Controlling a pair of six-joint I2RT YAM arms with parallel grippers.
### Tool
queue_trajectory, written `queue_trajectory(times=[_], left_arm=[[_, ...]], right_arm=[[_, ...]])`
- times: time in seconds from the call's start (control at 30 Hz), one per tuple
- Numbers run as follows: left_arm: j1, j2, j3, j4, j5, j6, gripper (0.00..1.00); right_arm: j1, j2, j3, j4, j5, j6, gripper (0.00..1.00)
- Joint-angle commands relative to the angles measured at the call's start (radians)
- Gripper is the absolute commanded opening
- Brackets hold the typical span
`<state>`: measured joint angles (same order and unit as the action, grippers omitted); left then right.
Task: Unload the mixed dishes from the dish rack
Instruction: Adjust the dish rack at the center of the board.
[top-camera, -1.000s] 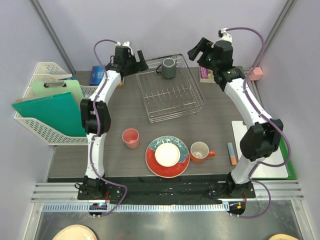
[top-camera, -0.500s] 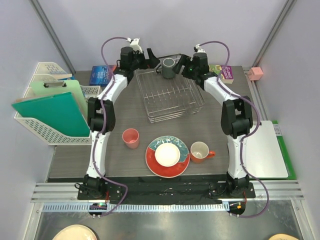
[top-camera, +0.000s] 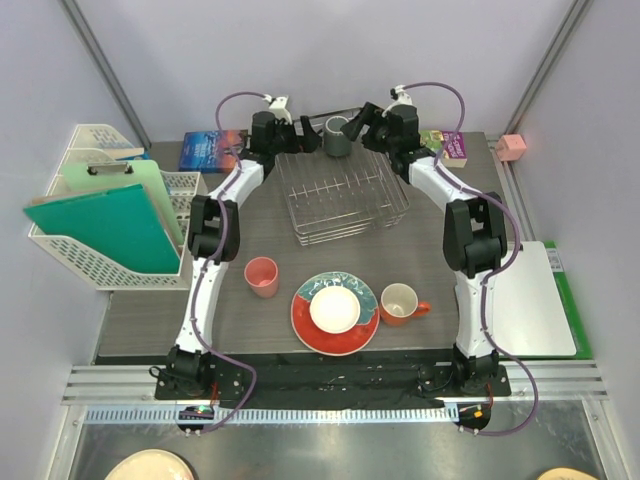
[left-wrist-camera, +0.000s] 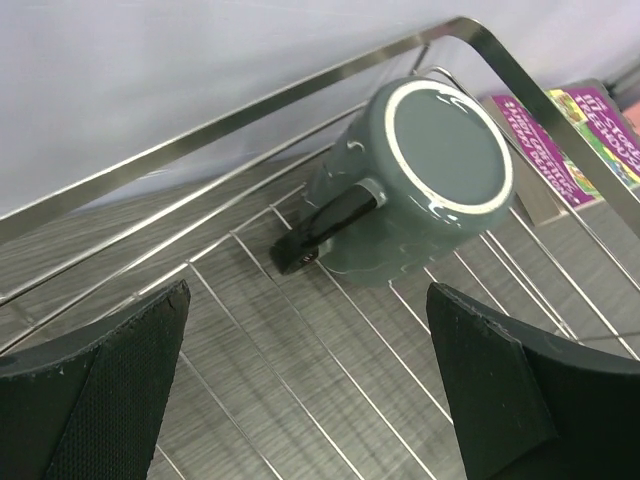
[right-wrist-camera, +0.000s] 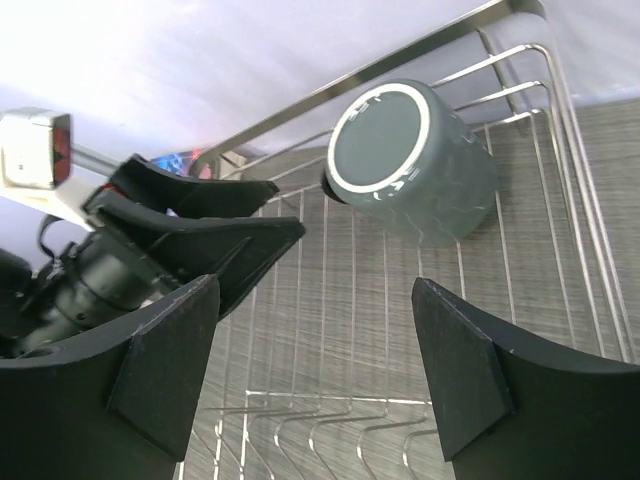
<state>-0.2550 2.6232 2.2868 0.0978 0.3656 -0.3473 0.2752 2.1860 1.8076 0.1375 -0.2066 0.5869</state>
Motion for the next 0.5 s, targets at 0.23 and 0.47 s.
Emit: queue_trajectory(times=[0.23,0.47], left_arm=[[-0.003,0.011,0.002,0.139,0.020,0.038,1.00],[-0.003,0.083,0.072,0.163,0.027,0.015,1.00]], right_arm=[[0.039,-0.143,-0.019,0.105,-0.008,-0.015,0.82],[0.042,-0.138,-0.040,0.099,0.003,-0.022,0.82]])
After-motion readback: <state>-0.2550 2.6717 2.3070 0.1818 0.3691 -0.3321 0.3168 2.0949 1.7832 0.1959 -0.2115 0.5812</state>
